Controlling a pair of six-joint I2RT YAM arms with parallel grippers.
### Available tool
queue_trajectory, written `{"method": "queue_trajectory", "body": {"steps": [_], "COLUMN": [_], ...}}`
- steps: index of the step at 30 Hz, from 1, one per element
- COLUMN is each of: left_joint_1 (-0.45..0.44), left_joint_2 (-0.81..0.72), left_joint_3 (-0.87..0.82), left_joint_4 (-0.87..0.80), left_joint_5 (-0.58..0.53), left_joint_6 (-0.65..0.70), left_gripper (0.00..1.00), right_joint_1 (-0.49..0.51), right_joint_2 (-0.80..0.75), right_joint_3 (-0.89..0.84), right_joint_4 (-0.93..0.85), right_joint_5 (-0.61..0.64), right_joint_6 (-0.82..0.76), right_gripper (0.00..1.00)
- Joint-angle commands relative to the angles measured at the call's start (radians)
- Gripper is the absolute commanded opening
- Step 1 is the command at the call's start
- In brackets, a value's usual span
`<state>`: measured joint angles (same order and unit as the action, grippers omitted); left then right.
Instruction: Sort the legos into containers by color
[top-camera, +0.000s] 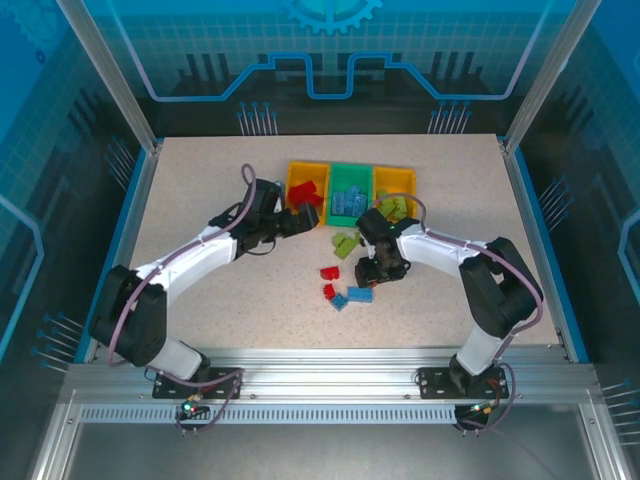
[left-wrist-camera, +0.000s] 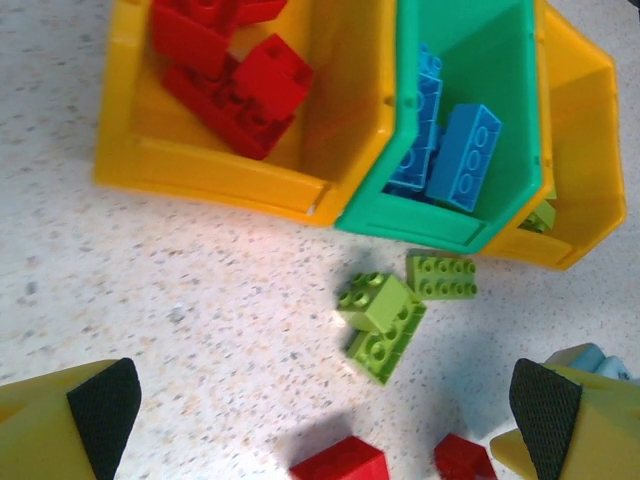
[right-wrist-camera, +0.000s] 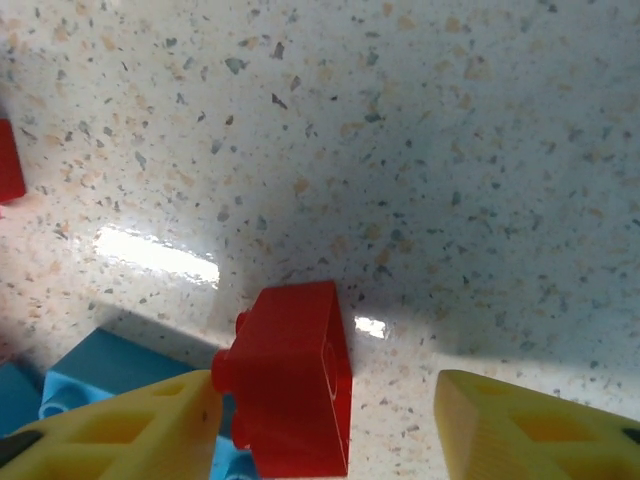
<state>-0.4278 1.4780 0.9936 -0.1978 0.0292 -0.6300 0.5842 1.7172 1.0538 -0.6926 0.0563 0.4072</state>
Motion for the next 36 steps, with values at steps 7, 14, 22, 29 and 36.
{"method": "queue_trajectory", "body": {"steps": [7, 14, 22, 29, 36], "left_joint_1": [0.037, 0.037, 0.037, 0.013, -0.077], "left_joint_2": [-0.146, -0.213, -0.260, -0.271, -0.247], "left_joint_3": [-0.135, -0.203, -0.299, -0.337, -0.322], "left_joint_4": [-0.064, -0.173, -0.198, -0.192, -0.223], "left_joint_5": [-0.075, -0.140, -0.127, -0.091, -0.102], "left_joint_6": [0.003, 0.008, -0.046, -0.043, -0.107], "left_gripper": [0.99, 0.99, 0.99, 0.99, 0.99], "right_joint_1": [0.035, 0.026, -0.052, -0.076, -0.098], "right_joint_2": [0.013, -0.040, 0.164, 0.482, 0.731], "right_joint_3": [0.091, 0.256, 0.576, 0.998, 1.309], "right_joint_4": [-0.061, -0.062, 0.074, -0.017, -0.137], "right_joint_5": [0.072, 0.002, -0.273, -0.294, -0.242], "right_joint_6": [0.008, 0.044, 0.212, 0.295, 0.342], "right_gripper": [0.32, 0.30, 0.29, 0.30, 0.39]}}
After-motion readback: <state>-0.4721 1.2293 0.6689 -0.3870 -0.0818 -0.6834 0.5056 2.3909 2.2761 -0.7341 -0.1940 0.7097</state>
